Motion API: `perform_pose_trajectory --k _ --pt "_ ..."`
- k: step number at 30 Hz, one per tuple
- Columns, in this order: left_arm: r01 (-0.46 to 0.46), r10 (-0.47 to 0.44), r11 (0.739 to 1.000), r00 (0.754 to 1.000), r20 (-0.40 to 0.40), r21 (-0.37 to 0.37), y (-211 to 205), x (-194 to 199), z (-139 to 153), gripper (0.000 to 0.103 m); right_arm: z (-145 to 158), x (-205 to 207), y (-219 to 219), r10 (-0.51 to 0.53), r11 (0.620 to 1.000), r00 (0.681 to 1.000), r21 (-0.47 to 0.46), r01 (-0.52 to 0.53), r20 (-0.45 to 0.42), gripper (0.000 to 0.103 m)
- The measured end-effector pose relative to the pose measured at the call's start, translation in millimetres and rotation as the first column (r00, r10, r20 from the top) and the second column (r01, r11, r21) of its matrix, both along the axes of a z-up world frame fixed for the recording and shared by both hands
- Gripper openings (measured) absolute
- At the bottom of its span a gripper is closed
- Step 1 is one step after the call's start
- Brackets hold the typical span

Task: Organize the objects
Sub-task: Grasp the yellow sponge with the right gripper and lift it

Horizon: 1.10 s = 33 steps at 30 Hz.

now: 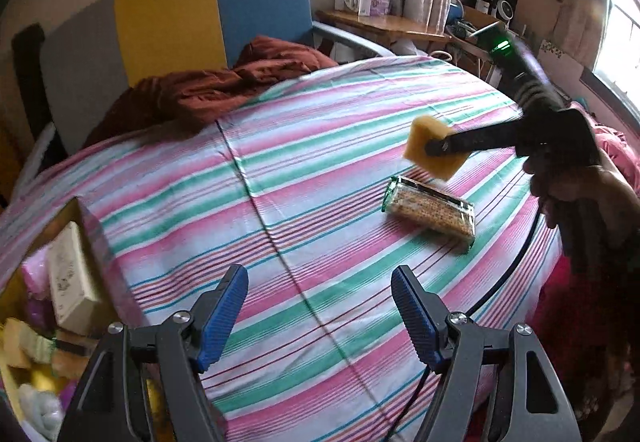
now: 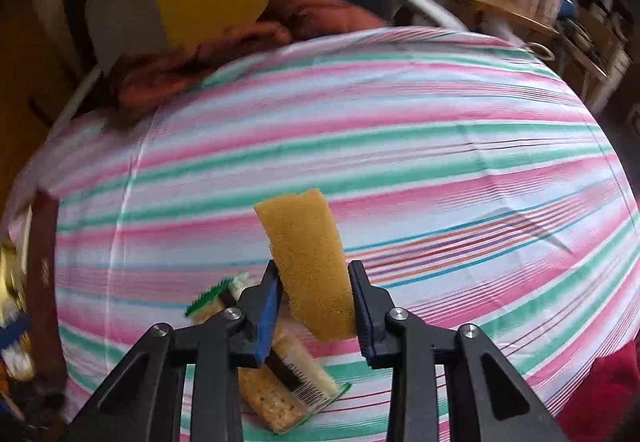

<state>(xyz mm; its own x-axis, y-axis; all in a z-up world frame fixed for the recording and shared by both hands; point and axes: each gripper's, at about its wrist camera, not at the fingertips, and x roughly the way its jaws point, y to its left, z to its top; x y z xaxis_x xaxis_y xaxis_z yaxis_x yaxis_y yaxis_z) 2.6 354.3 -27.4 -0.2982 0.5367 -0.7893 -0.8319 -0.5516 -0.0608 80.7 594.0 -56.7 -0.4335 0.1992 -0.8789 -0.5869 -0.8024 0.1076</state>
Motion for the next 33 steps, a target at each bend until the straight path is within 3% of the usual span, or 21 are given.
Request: perform_pose_trajectory --k 4,9,12,17,20,22,24,27,29,33 --pt "0.021 -0.02 1.0 0.996 0.089 -0.003 25.3 -5.3 -8.7 0.074 11.6 21.2 15.9 -0.106 0.994 0.991 -0.017 0.105 -0.08 0.032" --pt "0.046 -0.039 0.999 0.967 0.253 -0.021 72.0 -15.0 -23.5 0.066 20.9 31.6 21.8 -0.158 0.987 0.979 -0.011 0.157 -0.131 0.032" --pt "0.045 -0.031 0.999 0.935 0.354 -0.031 100.0 -21.0 -33.8 0.064 23.4 29.8 23.3 -0.161 0.987 0.977 -0.001 0.163 -0.139 0.032" --pt "-0.05 0.067 0.998 0.847 0.528 -0.048 133.1 -33.0 -49.9 0.063 28.1 34.5 27.0 -0.174 0.984 0.969 -0.001 0.176 -0.174 0.032" --pt "-0.089 0.117 0.993 0.825 0.552 -0.079 150.0 -30.3 -56.9 0.064 31.1 40.2 30.1 -0.196 0.98 0.961 -0.007 0.198 -0.198 0.032" --pt "-0.105 0.154 0.987 0.837 0.525 -0.122 160.9 -24.5 -63.5 0.066 32.7 44.4 34.5 -0.218 0.975 0.953 -0.014 0.22 -0.211 0.032" --pt "-0.103 0.156 0.985 0.867 0.473 -0.136 170.3 -16.1 -62.8 0.074 32.7 47.5 37.5 -0.232 0.972 0.947 -0.027 0.232 -0.221 0.033" --pt "-0.014 0.089 0.978 0.931 0.355 -0.209 186.2 4.5 -62.4 0.077 31.2 49.2 38.7 -0.235 0.972 0.946 -0.049 0.23 -0.222 0.033" --pt "0.067 0.002 0.972 0.956 0.294 -0.225 186.3 16.2 -63.6 0.077 29.1 45.4 37.6 -0.213 0.977 0.952 -0.061 0.205 -0.218 0.032" --pt "0.135 -0.075 0.97 0.958 0.277 -0.204 164.8 11.8 -59.9 0.054 28.3 35.8 28.3 -0.147 0.989 0.966 -0.057 0.137 -0.214 0.032"
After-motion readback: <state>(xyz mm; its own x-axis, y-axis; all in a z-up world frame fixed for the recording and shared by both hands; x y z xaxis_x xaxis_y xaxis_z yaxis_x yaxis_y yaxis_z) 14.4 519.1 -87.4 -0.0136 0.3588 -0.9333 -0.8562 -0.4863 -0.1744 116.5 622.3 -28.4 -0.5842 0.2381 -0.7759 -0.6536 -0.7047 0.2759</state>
